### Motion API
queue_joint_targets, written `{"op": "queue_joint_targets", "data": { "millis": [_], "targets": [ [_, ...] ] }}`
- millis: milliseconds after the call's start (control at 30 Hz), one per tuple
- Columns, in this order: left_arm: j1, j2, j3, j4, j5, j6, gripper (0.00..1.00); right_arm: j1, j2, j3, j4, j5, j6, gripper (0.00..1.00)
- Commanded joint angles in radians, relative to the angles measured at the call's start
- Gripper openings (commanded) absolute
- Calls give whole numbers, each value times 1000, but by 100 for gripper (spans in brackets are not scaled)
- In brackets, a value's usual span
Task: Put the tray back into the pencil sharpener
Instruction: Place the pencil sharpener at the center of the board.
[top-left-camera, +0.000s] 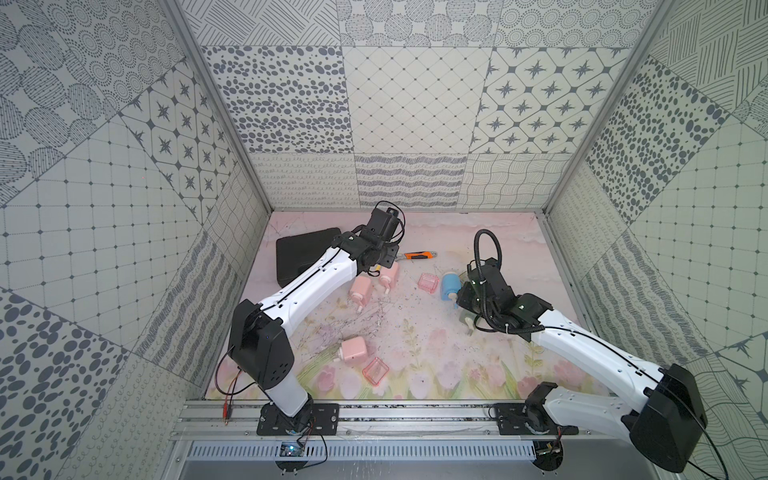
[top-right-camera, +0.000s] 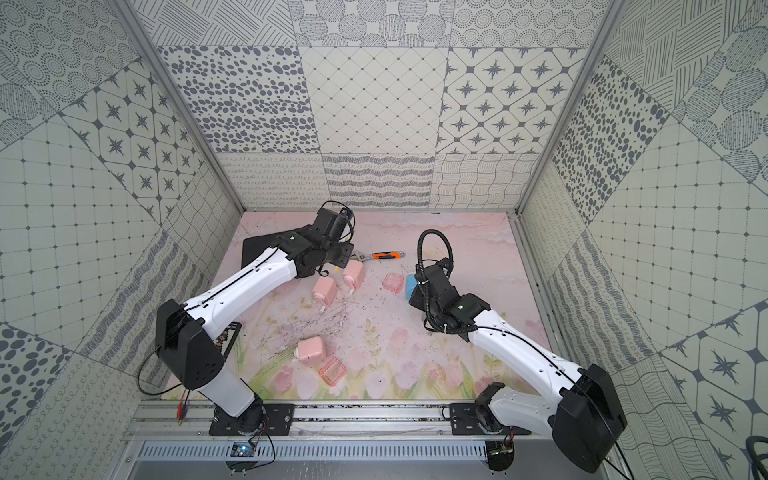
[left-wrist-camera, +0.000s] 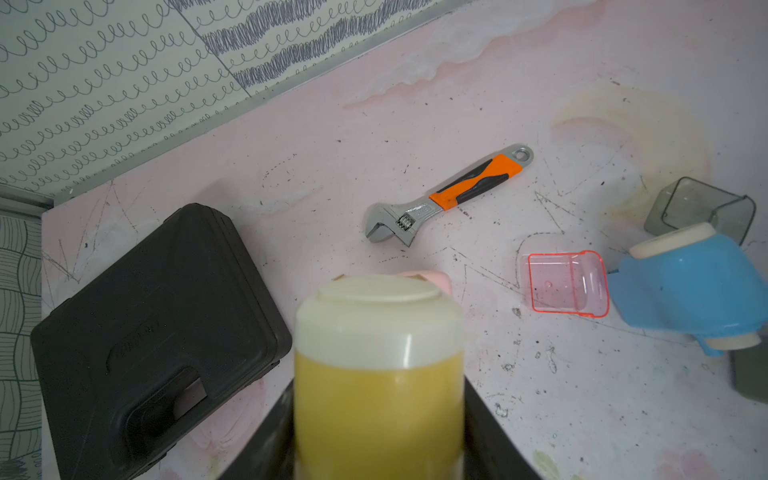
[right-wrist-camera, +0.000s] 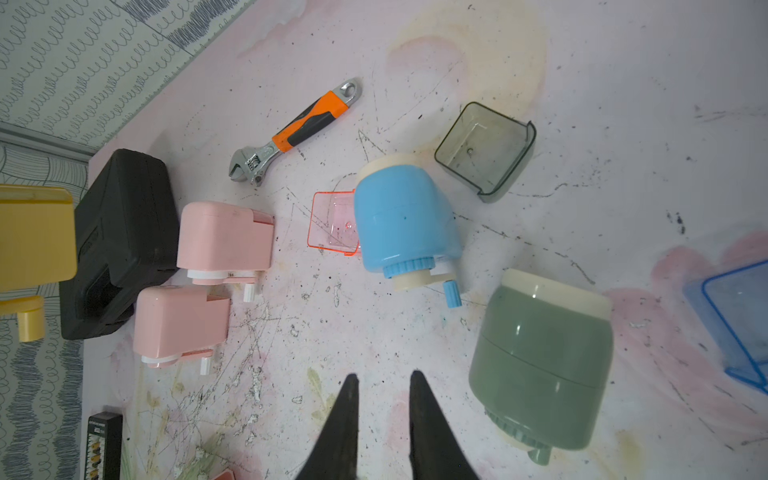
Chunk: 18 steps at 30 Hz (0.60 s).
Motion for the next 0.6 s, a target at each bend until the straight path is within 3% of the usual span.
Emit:
{"op": "queue_joint_targets", "data": {
  "millis": [0, 67, 400, 567],
  "targets": [
    [-64, 76, 87, -54, -86, -158, 0, -14, -13, 15, -30, -7, -19, 24],
    [-101, 118, 105, -51, -112, -186, 0, -22, -30, 3, -44, -1, -17, 24],
    [-115, 268, 133, -38, 24, -357, 0, -41, -108, -33, -112, 6, -14, 24],
    [-124, 308, 136, -17, 34, -397, 0, -40, -126, -41, -128, 13, -11, 24]
  ]
}}
